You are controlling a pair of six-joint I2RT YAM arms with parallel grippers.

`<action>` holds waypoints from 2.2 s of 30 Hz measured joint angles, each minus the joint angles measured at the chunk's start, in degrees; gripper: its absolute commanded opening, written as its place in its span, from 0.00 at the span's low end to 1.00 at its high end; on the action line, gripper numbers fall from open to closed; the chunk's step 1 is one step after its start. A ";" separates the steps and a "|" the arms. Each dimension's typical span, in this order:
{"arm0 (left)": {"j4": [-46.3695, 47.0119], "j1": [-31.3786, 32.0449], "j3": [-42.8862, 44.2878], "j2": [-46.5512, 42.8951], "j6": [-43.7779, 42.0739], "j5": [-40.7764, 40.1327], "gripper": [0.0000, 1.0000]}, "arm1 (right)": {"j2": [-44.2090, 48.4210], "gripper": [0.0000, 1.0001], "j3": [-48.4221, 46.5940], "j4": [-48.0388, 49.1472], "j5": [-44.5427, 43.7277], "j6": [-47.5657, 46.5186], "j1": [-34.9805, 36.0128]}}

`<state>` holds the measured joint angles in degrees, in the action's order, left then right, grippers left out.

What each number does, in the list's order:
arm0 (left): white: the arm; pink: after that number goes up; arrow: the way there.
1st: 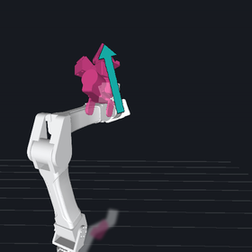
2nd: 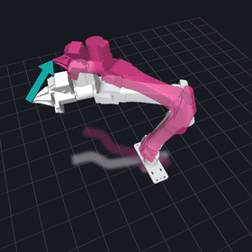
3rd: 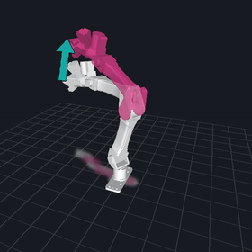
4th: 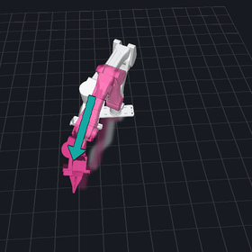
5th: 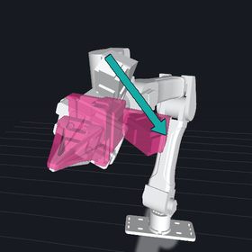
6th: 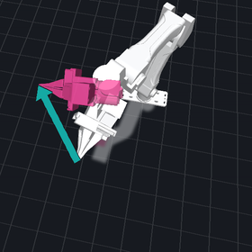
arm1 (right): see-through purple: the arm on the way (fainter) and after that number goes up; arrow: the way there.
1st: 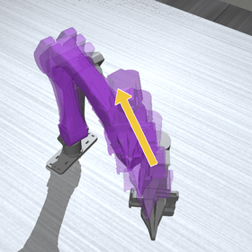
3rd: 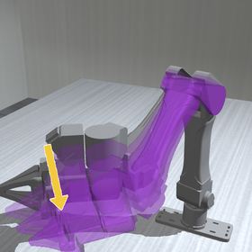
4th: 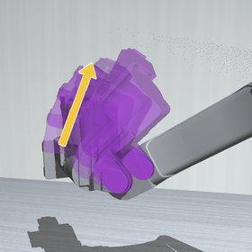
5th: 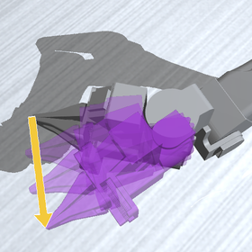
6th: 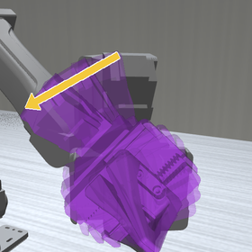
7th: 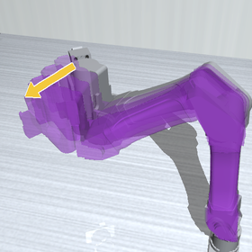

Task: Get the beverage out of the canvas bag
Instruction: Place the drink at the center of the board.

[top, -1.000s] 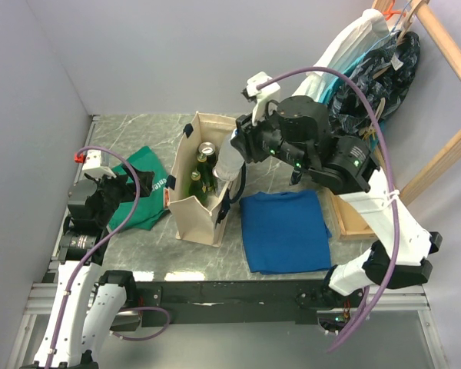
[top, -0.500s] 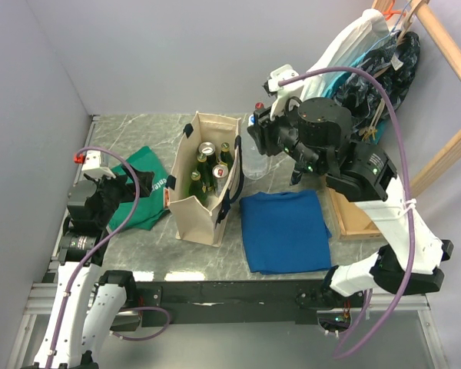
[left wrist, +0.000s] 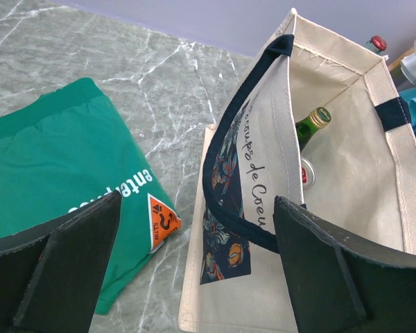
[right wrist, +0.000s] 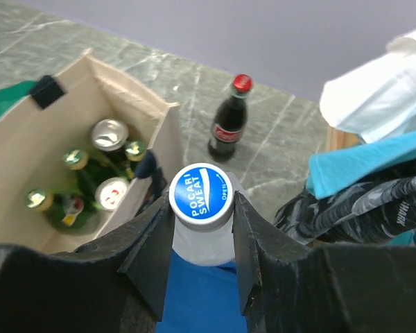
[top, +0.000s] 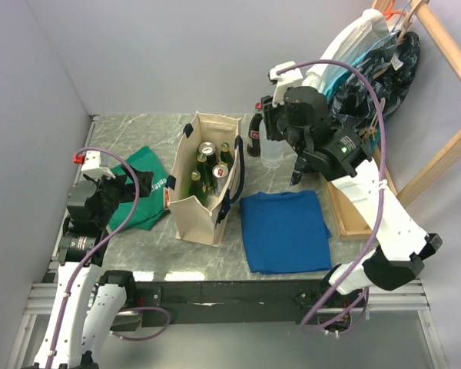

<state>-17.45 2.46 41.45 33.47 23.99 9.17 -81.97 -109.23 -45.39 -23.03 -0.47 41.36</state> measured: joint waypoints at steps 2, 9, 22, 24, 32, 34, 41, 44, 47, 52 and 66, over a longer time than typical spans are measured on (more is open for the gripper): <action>0.00 -0.02 0.00 0.00 0.00 0.00 0.96 | 0.00 0.00 1.88 1.46 0.76 0.24 -2.32; -0.46 0.00 0.00 0.00 -0.35 -0.92 0.96 | -1.14 0.00 5.73 3.80 2.86 1.99 -8.85; -0.94 0.00 0.00 -0.26 -0.37 -1.95 0.96 | -7.89 0.00 8.33 9.84 5.33 4.39 -14.03; -0.96 -0.02 0.00 -0.26 -0.37 -1.95 0.96 | -8.68 0.00 8.48 10.10 5.75 4.76 -15.06; -0.96 0.00 0.00 -0.42 -0.37 -1.95 0.96 | -13.11 0.00 8.48 14.45 5.75 6.45 -18.75; -0.96 -0.02 0.00 -0.42 -0.37 -1.95 0.96 | -14.38 0.00 8.52 15.96 5.81 7.17 -19.39; -0.98 0.00 0.00 -0.72 -0.37 -1.95 0.96 | -18.25 0.00 11.54 22.75 5.07 9.14 -21.18; -0.98 -0.02 0.00 -0.70 -0.37 -1.95 0.96 | -19.67 0.00 13.07 25.42 4.37 9.38 -21.40; -0.98 -0.02 0.00 -0.70 -0.37 -1.95 0.96 | -20.39 0.00 14.38 27.43 3.69 9.29 -21.55; -0.96 -0.02 0.00 -0.63 -0.37 -1.95 0.96 | -20.55 0.00 17.14 32.81 2.49 8.74 -21.55; -0.98 0.00 0.00 0.00 -0.37 -2.08 0.96 | -25.46 0.00 17.86 40.39 1.40 8.46 -22.05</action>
<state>-18.44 2.46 41.45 33.47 23.62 7.09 -107.44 -91.37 -4.99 -21.63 7.99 19.31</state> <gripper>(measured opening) 0.966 0.426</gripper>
